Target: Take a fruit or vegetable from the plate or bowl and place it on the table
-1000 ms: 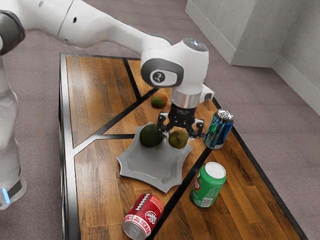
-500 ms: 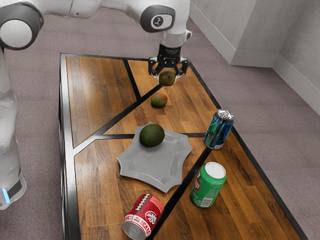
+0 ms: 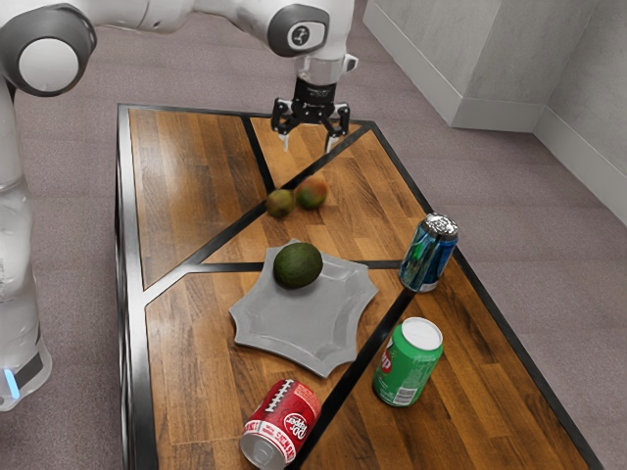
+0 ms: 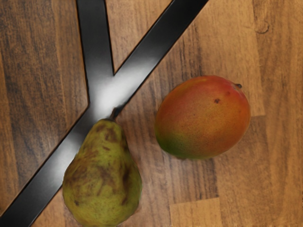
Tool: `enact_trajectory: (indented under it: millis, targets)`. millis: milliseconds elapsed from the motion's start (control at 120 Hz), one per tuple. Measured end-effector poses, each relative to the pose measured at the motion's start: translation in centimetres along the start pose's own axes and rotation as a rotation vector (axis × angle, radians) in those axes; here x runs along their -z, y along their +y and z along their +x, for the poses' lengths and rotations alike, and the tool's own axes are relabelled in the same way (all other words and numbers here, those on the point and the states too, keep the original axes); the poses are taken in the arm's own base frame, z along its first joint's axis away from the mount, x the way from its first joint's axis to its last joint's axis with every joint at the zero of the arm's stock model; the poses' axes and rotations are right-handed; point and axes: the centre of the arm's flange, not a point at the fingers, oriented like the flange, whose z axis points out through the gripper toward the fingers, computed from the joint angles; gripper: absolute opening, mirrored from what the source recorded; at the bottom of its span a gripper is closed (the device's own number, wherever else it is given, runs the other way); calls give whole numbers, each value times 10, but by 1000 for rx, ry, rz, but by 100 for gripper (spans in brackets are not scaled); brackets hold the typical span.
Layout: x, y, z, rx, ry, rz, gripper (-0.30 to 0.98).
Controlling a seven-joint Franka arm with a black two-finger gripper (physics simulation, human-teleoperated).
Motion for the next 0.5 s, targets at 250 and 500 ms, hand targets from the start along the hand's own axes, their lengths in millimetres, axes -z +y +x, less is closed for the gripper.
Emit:
enact_trajectory:
  millis: [250,500]
  targets:
    - [6,8,-35,-151,-23,33,68]
    - [24,42,-136,-1036,-33,101,69]
